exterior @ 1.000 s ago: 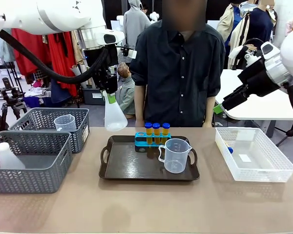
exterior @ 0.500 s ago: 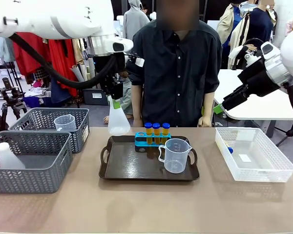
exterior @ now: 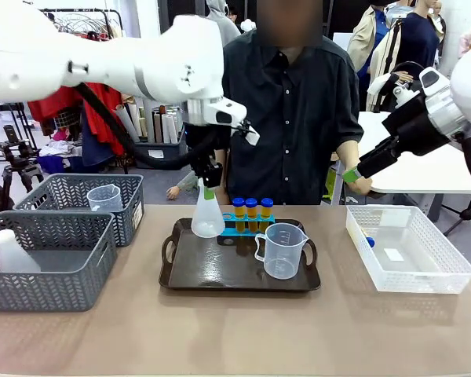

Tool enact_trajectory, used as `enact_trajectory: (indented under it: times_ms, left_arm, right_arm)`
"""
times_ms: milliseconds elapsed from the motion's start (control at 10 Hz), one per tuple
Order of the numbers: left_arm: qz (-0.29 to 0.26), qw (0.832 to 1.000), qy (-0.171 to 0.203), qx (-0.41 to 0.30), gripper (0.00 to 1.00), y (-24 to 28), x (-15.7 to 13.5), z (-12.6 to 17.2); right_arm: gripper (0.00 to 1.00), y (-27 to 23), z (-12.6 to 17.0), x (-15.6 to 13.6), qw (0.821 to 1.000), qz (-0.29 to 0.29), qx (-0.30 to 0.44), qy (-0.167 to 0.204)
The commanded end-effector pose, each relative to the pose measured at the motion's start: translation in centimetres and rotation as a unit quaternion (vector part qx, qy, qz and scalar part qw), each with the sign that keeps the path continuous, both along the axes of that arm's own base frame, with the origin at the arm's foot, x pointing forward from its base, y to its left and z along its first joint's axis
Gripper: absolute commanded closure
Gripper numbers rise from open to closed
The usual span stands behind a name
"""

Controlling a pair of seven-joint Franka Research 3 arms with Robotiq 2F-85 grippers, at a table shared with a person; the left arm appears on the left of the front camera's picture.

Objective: Prepare the laboratory tools.
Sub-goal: Pick up one Small flask and place it on the Handle tray.

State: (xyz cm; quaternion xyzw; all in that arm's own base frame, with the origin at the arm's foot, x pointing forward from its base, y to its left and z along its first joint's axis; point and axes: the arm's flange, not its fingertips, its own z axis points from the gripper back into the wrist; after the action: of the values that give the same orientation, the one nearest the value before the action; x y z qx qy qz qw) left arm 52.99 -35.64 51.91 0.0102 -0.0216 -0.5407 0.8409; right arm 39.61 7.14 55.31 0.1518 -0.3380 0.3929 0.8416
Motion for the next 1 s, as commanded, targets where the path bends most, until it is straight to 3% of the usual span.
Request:
enact_trajectory:
  times_ms: [0, 300, 900]
  left_arm:
    - [-0.004, 1.0, -0.016, 0.014, 1.0, -0.5, 0.6, -1.2]
    - [-0.024, 0.999, -0.032, 0.026, 1.0, -1.7, 0.4, -4.3]
    - [-0.05, 0.999, 0.014, -0.002, 1.0, -3.5, -0.4, -7.7]
  right_arm:
    - [0.0, 0.0, 0.0, 0.1, 1.0, 0.006, 0.014, 0.001]
    - [0.0, 0.0, 0.0, 0.1, 1.0, 0.006, 0.014, 0.001]
    - [0.0, 0.0, 0.0, 0.1, 1.0, 0.006, 0.014, 0.001]
